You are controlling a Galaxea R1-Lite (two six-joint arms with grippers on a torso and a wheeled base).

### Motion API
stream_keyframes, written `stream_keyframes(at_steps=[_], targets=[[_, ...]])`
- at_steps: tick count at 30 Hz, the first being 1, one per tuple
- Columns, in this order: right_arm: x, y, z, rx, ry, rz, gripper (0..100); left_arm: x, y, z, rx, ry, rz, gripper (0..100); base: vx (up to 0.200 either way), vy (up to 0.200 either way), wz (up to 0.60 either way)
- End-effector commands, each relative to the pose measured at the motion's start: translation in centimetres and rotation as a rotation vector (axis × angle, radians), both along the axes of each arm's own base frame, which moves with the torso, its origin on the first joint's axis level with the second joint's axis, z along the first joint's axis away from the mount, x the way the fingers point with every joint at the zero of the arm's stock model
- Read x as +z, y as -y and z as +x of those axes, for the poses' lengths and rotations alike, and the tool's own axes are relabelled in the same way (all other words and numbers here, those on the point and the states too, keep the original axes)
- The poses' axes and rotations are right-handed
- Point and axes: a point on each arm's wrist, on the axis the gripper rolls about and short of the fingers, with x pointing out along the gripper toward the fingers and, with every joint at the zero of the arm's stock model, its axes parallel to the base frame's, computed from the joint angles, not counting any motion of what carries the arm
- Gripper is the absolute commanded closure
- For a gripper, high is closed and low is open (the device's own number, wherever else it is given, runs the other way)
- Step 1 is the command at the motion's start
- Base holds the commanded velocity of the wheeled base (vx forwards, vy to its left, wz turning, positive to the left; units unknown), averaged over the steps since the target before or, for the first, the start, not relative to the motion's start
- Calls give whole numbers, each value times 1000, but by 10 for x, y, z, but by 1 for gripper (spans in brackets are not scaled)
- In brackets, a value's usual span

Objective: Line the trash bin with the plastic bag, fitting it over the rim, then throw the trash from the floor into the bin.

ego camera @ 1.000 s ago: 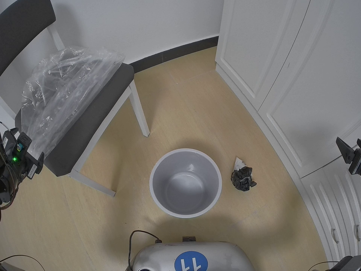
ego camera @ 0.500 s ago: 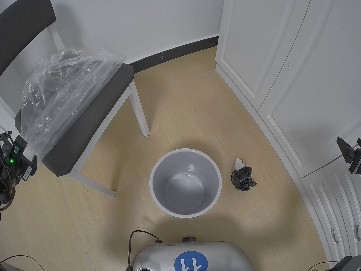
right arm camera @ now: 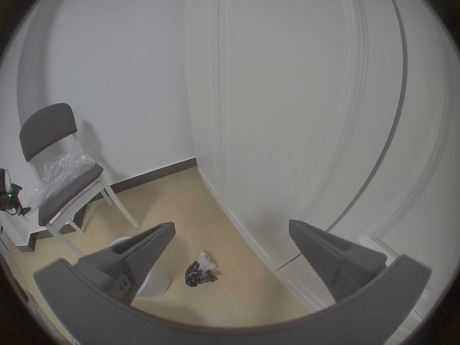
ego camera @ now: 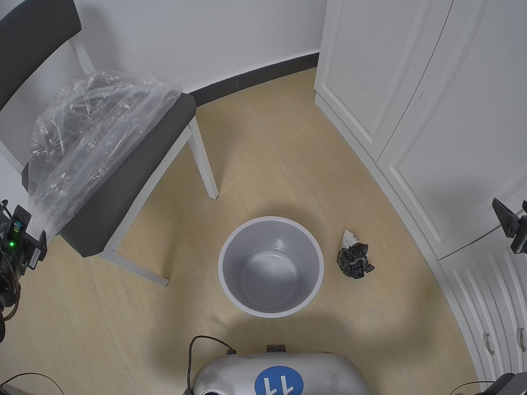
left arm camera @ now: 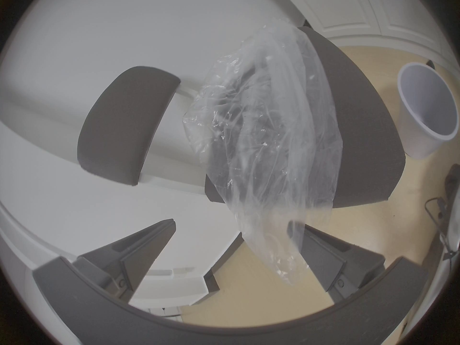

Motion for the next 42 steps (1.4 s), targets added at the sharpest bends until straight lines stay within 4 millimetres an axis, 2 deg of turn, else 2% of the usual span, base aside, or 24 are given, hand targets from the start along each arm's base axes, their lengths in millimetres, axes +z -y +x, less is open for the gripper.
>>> stream_keyframes(at_steps=[1, 7, 20, 42], targets=[[1, 0, -2, 5, 7, 0, 0, -9, -3, -5, 26, -6, -24, 0, 0, 0, 0], [-1, -4, -3, 39, 3, -2, 0, -19, -3, -14, 55, 99, -162, 0, 0, 0, 0], [2, -9, -11, 100, 31, 8, 0, -20, -4, -13, 83, 196, -323, 0, 0, 0, 0], [2, -9, -10, 103, 31, 10, 0, -13, -8, 9, 83, 219, -342, 0, 0, 0, 0]])
